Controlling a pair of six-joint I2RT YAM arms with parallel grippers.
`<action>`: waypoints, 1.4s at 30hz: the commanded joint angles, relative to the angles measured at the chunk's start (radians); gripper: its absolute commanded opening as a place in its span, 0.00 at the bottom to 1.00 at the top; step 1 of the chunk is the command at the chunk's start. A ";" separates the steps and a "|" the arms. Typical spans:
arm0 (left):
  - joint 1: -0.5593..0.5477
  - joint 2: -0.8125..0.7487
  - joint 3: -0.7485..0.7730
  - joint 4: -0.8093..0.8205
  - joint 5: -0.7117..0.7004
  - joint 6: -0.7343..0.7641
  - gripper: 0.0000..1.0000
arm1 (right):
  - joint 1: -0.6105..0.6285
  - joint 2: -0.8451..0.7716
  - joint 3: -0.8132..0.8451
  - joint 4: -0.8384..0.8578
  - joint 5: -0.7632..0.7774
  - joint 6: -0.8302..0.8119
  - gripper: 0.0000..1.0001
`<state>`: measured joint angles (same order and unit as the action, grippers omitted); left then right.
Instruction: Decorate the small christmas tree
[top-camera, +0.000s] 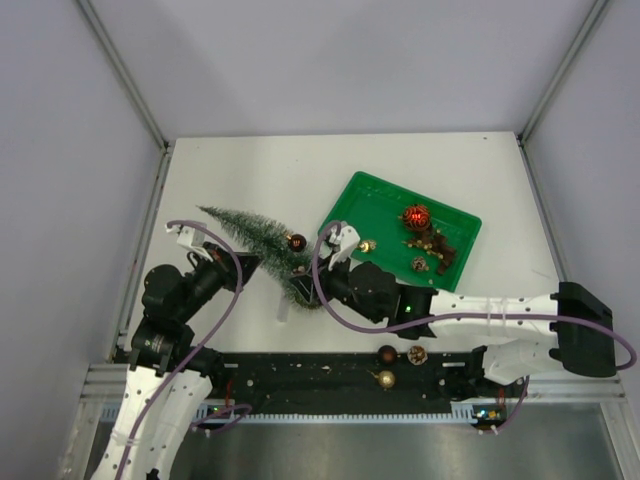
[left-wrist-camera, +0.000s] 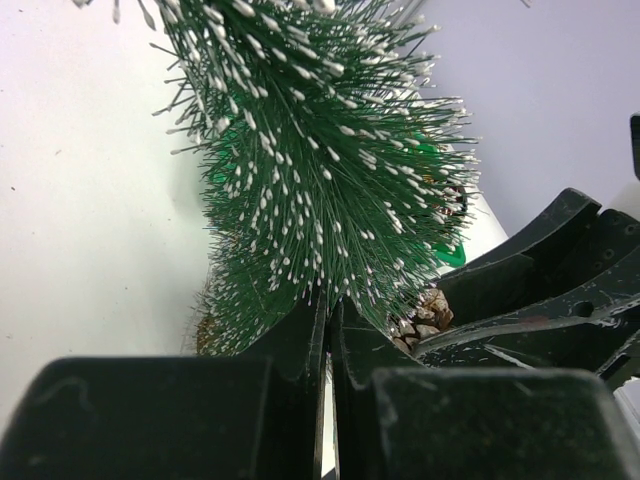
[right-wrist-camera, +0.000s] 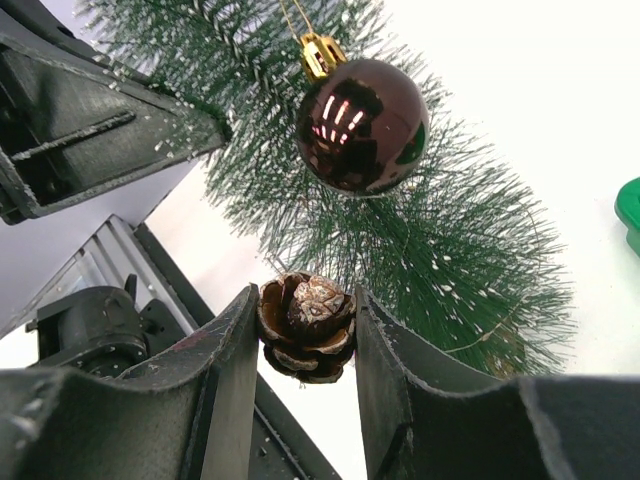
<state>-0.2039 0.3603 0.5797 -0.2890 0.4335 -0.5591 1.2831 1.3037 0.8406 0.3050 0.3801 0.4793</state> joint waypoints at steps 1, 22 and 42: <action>0.006 -0.086 -0.001 0.007 0.027 0.008 0.00 | 0.015 0.003 -0.021 0.055 0.026 0.028 0.14; 0.006 -0.096 -0.020 0.025 0.067 0.001 0.00 | 0.038 0.118 0.098 0.207 0.031 -0.057 0.13; 0.006 -0.090 -0.021 0.022 0.070 -0.002 0.00 | 0.051 0.011 -0.129 0.221 0.243 -0.022 0.13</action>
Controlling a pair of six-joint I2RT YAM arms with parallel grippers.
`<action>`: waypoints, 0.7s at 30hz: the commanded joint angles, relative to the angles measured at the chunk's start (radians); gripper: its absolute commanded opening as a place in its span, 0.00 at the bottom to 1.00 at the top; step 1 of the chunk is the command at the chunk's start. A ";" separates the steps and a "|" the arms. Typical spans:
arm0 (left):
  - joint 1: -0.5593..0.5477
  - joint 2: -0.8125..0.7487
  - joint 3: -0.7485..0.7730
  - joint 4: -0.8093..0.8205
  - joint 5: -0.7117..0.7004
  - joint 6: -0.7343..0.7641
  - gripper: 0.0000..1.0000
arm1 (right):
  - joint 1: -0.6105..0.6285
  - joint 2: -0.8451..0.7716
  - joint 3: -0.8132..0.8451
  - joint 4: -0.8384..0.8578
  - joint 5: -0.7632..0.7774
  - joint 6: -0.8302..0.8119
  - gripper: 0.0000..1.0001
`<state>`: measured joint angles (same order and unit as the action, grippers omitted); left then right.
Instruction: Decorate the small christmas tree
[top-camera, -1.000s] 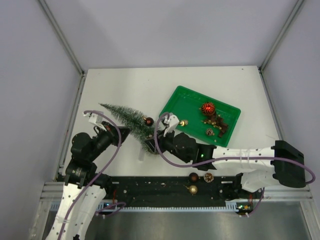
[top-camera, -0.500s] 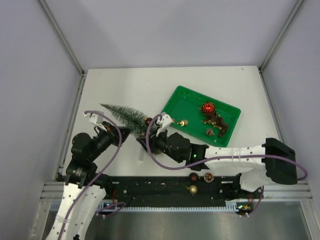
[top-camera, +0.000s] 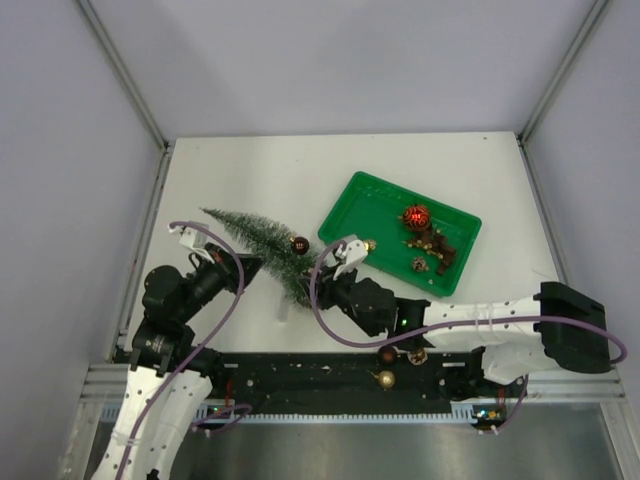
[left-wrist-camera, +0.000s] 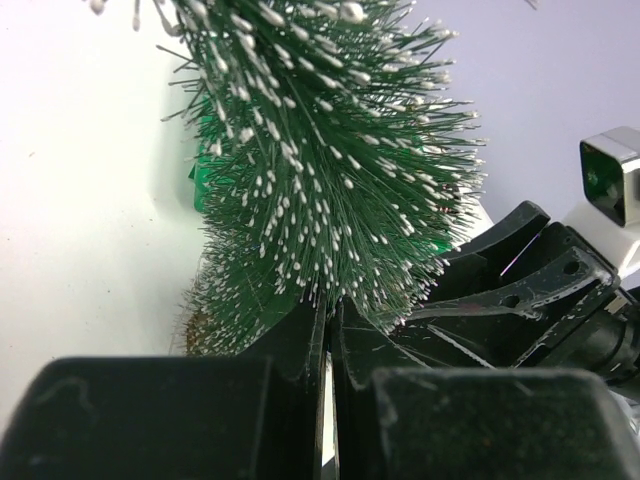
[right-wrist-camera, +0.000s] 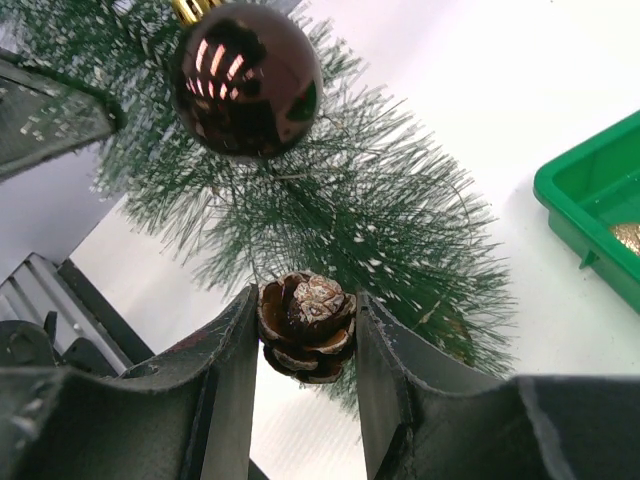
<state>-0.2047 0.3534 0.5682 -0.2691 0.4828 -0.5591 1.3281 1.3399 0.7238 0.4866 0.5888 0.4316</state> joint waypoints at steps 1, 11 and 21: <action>0.007 -0.082 -0.010 0.002 0.022 -0.002 0.00 | 0.005 -0.021 -0.011 0.044 0.029 0.027 0.13; 0.010 -0.085 -0.013 0.001 0.020 -0.005 0.00 | 0.006 0.039 0.066 0.047 0.002 0.001 0.21; 0.010 -0.094 -0.024 -0.001 0.013 -0.001 0.00 | 0.008 -0.039 0.037 -0.081 0.017 0.076 0.49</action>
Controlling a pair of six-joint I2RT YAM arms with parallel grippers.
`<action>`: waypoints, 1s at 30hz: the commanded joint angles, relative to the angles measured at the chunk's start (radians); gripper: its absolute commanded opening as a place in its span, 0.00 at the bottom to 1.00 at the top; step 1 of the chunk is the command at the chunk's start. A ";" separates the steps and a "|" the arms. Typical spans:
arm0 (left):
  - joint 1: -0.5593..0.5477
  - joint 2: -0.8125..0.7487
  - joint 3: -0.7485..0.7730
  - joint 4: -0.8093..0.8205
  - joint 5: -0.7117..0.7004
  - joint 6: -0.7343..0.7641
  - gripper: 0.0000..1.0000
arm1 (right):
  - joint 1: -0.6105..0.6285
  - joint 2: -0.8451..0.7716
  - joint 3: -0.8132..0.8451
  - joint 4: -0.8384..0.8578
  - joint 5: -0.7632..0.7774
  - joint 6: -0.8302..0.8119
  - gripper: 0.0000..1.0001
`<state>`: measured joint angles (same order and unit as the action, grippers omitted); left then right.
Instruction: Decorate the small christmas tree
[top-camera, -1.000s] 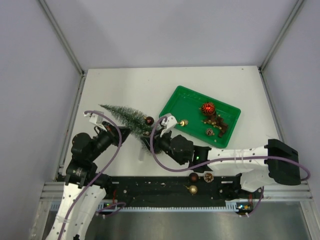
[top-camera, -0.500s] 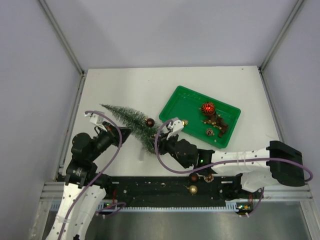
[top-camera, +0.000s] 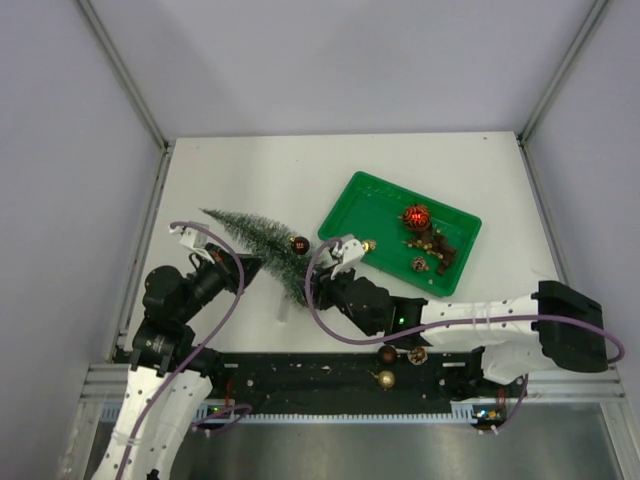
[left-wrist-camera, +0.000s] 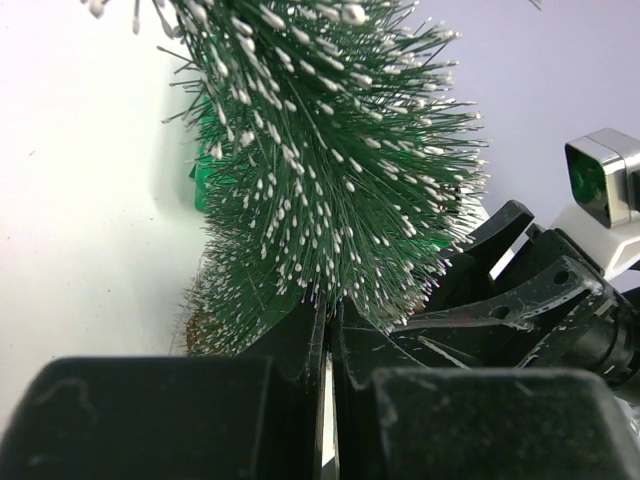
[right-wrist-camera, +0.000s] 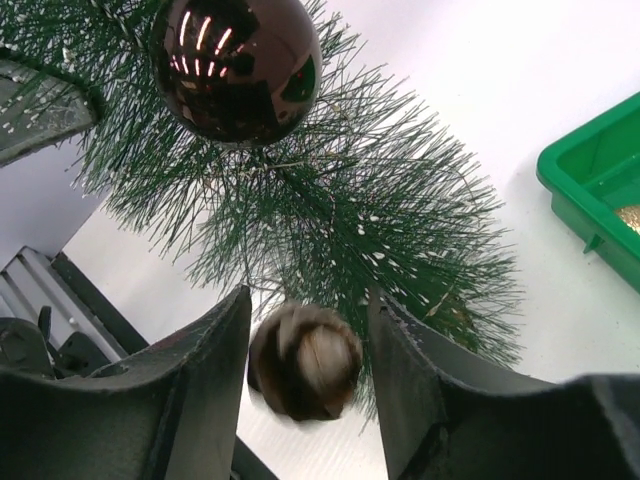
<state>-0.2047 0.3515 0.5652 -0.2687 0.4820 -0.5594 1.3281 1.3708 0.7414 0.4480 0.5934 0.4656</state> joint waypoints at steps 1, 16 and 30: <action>0.010 -0.092 -0.022 -0.003 0.012 -0.002 0.00 | 0.008 -0.079 0.016 -0.060 0.013 0.051 0.51; 0.010 -0.094 -0.018 -0.015 0.001 0.013 0.00 | 0.003 -0.352 0.019 -0.483 0.175 0.136 0.60; 0.014 -0.092 -0.014 -0.009 0.010 0.010 0.00 | -0.742 -0.331 -0.025 -0.968 -0.184 0.251 0.66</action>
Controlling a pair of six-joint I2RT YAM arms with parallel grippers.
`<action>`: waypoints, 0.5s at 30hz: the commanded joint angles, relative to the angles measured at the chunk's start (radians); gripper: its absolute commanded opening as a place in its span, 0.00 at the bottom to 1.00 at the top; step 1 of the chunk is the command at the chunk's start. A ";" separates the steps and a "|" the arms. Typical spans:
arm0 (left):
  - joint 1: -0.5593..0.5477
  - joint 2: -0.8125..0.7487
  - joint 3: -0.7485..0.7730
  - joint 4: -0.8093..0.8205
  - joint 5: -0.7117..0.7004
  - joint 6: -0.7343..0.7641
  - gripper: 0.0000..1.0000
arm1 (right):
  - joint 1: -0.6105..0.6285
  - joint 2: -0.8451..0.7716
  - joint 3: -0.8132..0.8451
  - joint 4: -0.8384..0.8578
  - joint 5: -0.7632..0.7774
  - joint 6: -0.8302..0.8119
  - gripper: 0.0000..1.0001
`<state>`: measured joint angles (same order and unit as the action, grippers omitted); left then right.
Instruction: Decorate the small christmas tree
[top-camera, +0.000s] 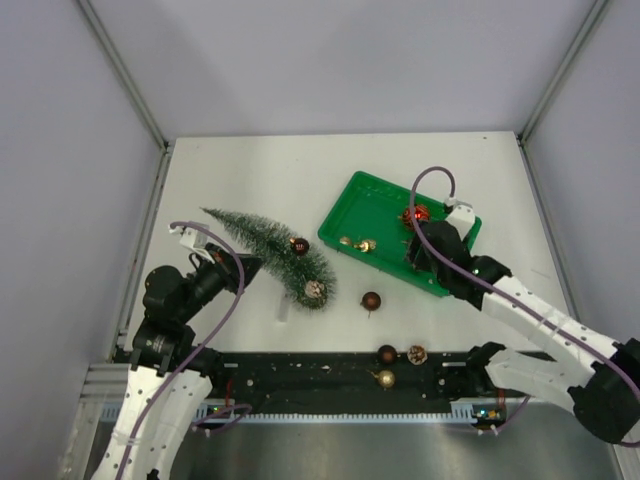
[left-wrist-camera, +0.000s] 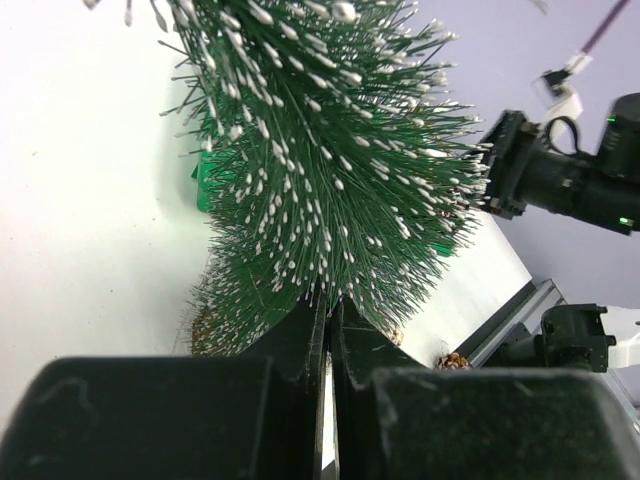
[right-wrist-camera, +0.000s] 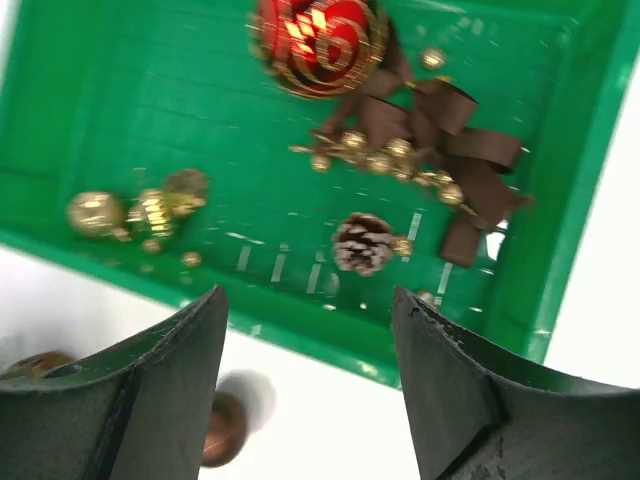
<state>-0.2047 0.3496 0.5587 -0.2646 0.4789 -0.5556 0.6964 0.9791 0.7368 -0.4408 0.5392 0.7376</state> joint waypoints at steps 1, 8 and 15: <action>0.014 -0.090 -0.008 -0.013 0.013 0.006 0.00 | -0.133 0.079 -0.025 -0.067 -0.136 -0.033 0.67; 0.019 -0.086 0.003 -0.016 0.013 0.013 0.00 | -0.213 0.234 -0.037 0.051 -0.179 -0.089 0.73; 0.021 -0.087 0.007 -0.019 0.012 0.013 0.00 | -0.229 0.363 -0.022 0.149 -0.199 -0.112 0.76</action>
<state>-0.2047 0.3492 0.5587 -0.2649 0.4793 -0.5514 0.4831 1.2945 0.6937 -0.3851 0.3584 0.6548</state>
